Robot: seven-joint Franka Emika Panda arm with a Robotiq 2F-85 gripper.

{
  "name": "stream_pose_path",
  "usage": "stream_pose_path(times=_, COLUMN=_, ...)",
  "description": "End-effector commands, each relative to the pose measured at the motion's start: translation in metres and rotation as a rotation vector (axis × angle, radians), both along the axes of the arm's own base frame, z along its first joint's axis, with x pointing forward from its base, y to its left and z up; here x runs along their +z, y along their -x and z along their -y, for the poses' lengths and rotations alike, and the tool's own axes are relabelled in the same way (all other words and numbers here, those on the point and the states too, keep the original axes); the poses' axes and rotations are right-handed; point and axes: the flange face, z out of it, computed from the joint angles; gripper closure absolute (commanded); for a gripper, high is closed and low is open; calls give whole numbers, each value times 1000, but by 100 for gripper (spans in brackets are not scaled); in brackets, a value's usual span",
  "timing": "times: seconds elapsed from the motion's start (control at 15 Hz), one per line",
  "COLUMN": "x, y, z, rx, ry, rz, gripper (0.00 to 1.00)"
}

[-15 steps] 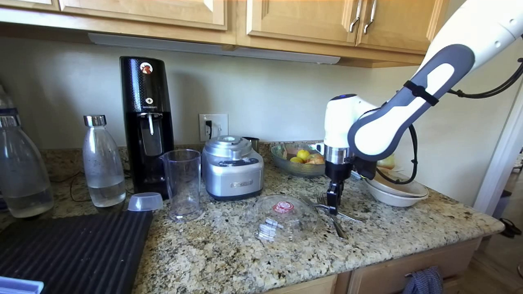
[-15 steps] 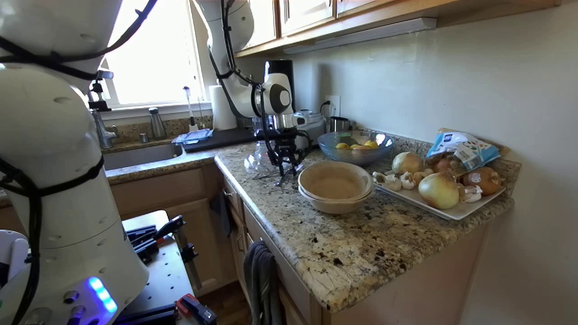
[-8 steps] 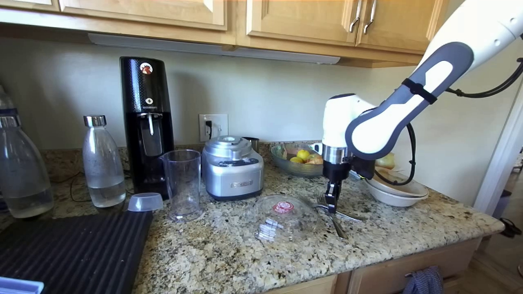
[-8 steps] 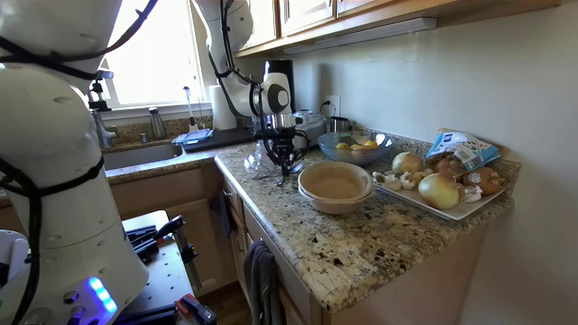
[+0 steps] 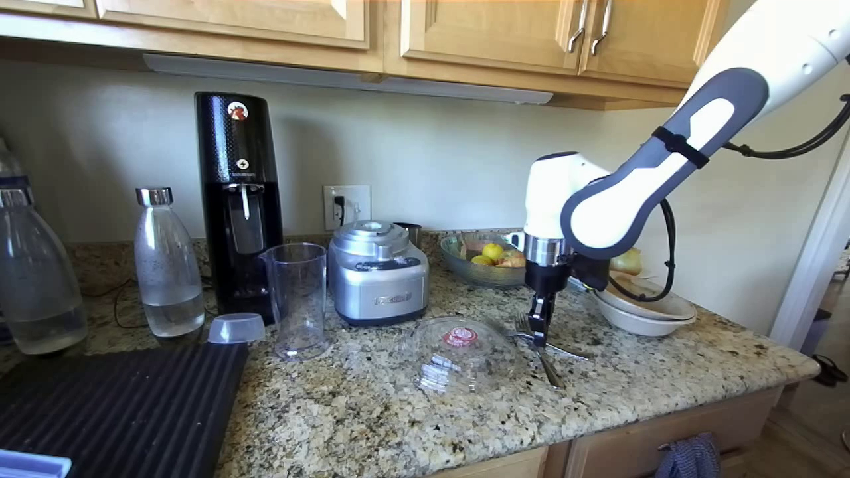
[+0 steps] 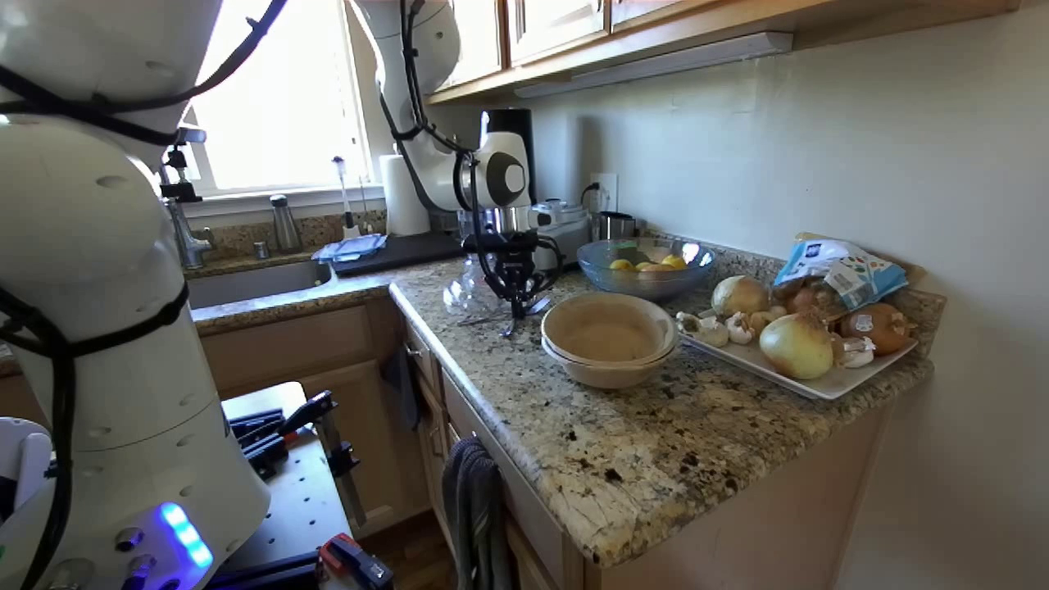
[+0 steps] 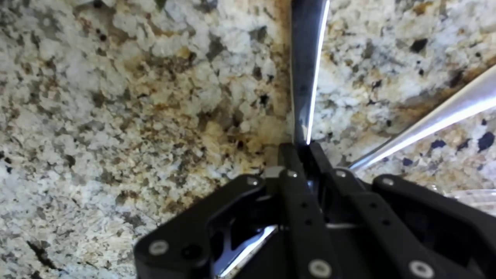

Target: Pick the bowl on the left, put it in the bowl on the right then put both forks inside the bowl

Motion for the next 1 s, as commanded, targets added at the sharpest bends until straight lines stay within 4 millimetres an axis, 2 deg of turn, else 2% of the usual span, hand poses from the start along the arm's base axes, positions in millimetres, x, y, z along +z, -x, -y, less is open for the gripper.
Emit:
stream_pose_path(times=0.0, x=14, y=5, z=6, rx=7, ry=-37, rz=28, gripper=92)
stream_pose_path(times=0.4, x=43, y=5, z=10, rx=-10, ry=-39, rz=81, gripper=92)
stream_pose_path(times=0.93, x=78, y=11, z=44, rx=-80, ry=1, rz=140, gripper=93)
